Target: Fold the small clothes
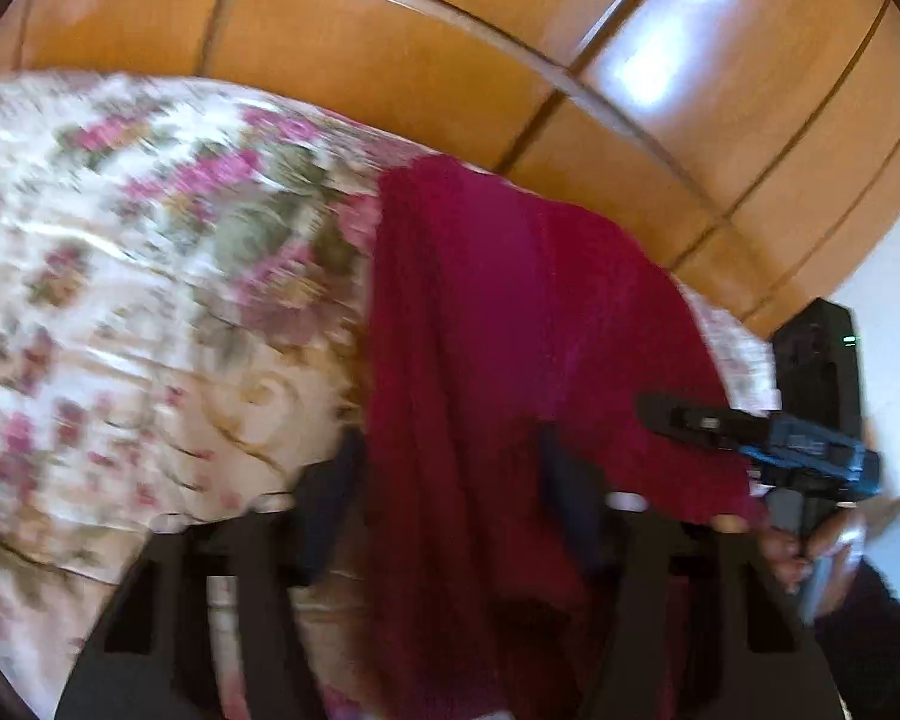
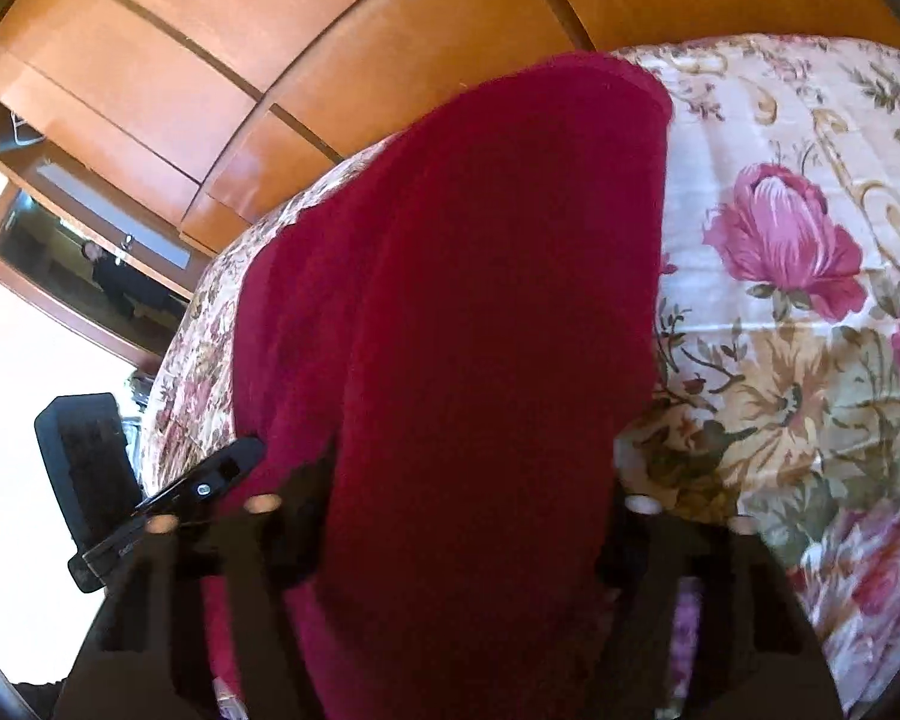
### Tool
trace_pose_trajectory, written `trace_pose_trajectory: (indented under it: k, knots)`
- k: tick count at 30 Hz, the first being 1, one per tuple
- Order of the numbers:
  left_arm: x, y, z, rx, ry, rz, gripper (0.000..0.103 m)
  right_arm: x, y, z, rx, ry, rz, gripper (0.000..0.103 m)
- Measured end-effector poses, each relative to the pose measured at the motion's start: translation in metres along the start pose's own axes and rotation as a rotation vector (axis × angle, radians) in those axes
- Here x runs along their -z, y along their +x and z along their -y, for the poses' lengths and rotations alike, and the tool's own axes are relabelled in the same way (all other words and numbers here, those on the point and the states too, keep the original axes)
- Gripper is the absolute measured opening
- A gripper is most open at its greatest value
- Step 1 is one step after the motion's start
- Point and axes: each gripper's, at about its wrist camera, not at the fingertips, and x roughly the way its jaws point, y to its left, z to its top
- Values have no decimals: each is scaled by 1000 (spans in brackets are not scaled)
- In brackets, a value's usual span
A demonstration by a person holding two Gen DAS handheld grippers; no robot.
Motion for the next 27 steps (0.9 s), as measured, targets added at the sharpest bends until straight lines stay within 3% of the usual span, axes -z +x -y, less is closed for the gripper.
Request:
trace_pose_trajectory:
  k: [3,8,11,20,23,27]
  knots:
    - [5,-7,11,3,46,17,35,7,-16,-20,36,-54,36,44]
    - [10,-17,34,48,72,13,32,21,-52,-36,11,-73,107,42]
    - [10,-9,69,94,117,2,32,33,-93,-33,23,-78,174,42]
    - [-16,77,239,266,322,-102,32,44,-242,54,213,8,401,42]
    - [-18,118,298,267,415,-147,32,50,-281,98,289,74,457,42]
    - [-4,178,360,199,523,-237,32,74,-308,162,430,201,503,43]
